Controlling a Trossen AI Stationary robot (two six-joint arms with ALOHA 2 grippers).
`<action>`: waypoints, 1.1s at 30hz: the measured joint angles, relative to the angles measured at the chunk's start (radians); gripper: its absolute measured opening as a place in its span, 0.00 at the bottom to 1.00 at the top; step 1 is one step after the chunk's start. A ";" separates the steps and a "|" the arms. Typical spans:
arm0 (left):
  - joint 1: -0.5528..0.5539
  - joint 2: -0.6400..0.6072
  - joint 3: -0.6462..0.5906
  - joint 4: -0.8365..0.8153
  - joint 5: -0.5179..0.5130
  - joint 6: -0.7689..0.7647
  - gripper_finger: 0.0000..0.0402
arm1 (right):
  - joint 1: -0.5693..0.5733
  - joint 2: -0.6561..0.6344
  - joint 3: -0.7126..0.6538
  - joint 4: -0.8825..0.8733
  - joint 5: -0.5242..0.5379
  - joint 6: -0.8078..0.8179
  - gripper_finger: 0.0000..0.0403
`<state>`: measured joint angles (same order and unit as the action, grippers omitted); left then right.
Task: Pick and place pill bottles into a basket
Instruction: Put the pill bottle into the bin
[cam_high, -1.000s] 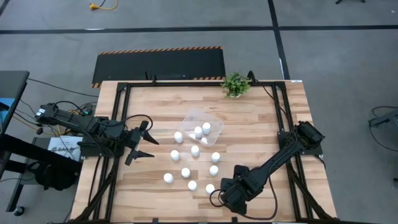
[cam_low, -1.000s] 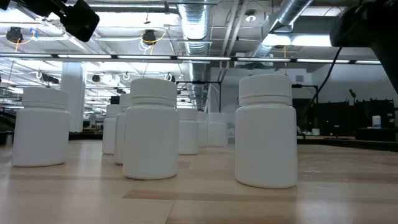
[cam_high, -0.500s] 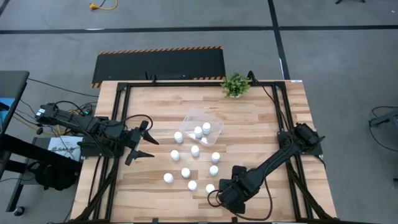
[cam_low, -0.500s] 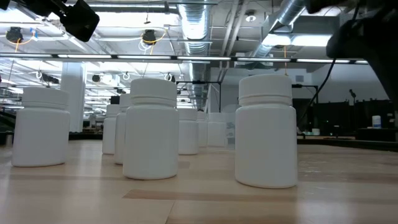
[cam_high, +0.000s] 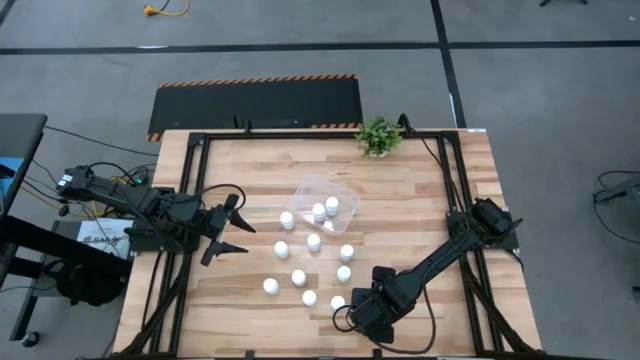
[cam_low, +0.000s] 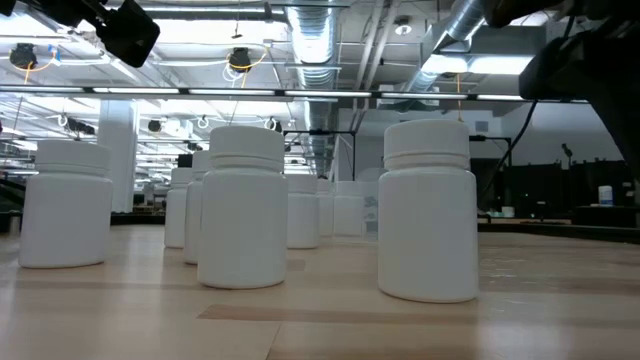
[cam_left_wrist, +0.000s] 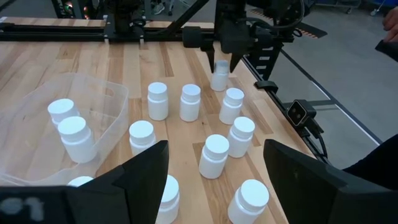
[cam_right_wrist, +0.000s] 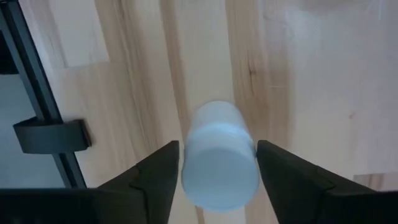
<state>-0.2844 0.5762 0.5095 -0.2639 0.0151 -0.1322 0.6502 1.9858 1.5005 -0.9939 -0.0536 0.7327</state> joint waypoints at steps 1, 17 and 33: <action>0.000 0.000 0.000 0.000 0.000 0.000 0.63 | 0.000 0.000 0.000 0.000 0.000 0.000 0.49; 0.000 0.000 0.000 0.000 0.002 -0.002 0.63 | -0.029 -0.002 0.000 0.005 -0.008 0.010 0.44; 0.000 0.000 0.000 0.000 0.002 -0.003 0.63 | -0.110 -0.002 0.000 -0.005 -0.055 -0.044 0.44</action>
<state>-0.2844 0.5762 0.5095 -0.2638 0.0166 -0.1349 0.5406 1.9835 1.5005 -0.9988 -0.1081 0.6887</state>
